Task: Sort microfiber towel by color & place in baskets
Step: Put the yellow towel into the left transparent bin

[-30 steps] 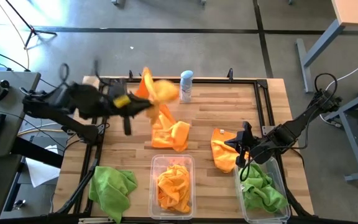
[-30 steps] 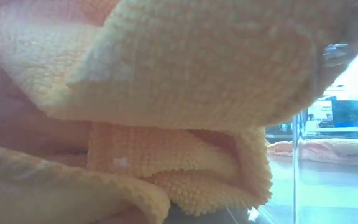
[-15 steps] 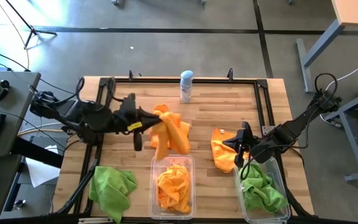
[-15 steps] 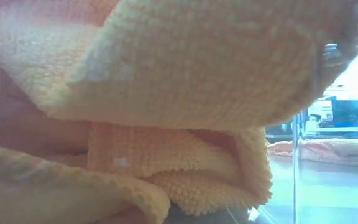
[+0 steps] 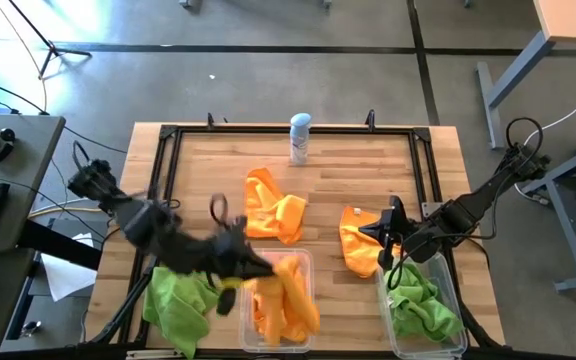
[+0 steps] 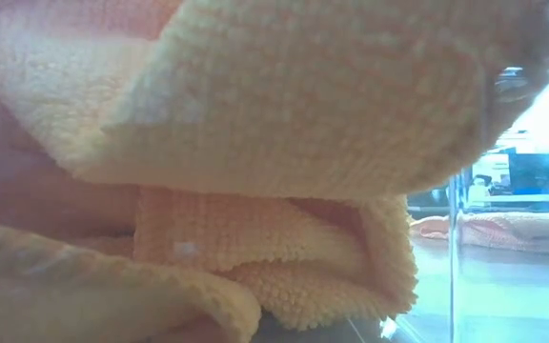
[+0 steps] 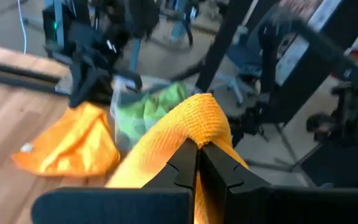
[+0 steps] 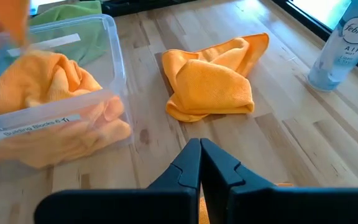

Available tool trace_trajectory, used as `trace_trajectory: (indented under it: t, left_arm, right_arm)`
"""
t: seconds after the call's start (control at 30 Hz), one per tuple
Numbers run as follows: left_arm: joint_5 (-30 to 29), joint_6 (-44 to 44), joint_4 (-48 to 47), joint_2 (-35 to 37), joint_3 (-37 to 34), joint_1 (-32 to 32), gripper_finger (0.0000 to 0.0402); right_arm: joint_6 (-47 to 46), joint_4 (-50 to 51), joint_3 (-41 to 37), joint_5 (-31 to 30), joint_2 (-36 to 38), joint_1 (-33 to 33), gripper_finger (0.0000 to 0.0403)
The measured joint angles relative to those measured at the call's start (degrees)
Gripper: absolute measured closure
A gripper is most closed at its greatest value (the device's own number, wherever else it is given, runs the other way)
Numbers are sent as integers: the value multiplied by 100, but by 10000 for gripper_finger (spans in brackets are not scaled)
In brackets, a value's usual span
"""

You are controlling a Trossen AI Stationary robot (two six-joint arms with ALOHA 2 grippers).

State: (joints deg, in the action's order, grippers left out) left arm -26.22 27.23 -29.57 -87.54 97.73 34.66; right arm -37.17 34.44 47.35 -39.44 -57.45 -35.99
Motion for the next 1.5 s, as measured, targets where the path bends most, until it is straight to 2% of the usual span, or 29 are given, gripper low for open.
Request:
trace_trajectory:
  t: [0.17,0.37,0.53,0.67,1.13,1.5]
  left_arm:
    - [-622,112,-74,-247,313,382,401]
    - [-765,729,-953,-688,269,340,401]
    - [-423,1511,-1739,-921,297,209,401]
    - [-107,1778,-2031,-1108,278,173,401]
    - [938,2143,-2085,-1786,285,124,401]
    - [1111,2376,-2084,-1852,284,155,401]
  right_arm:
    - [14,7,0,2,0,0,402]
    - [12,9,0,25,0,0,402]
    - [14,7,0,101,0,0,402]
    - [14,7,0,104,0,0,402]
    - [14,5,2,114,0,0,402]
    - [13,4,2,114,0,1,402]
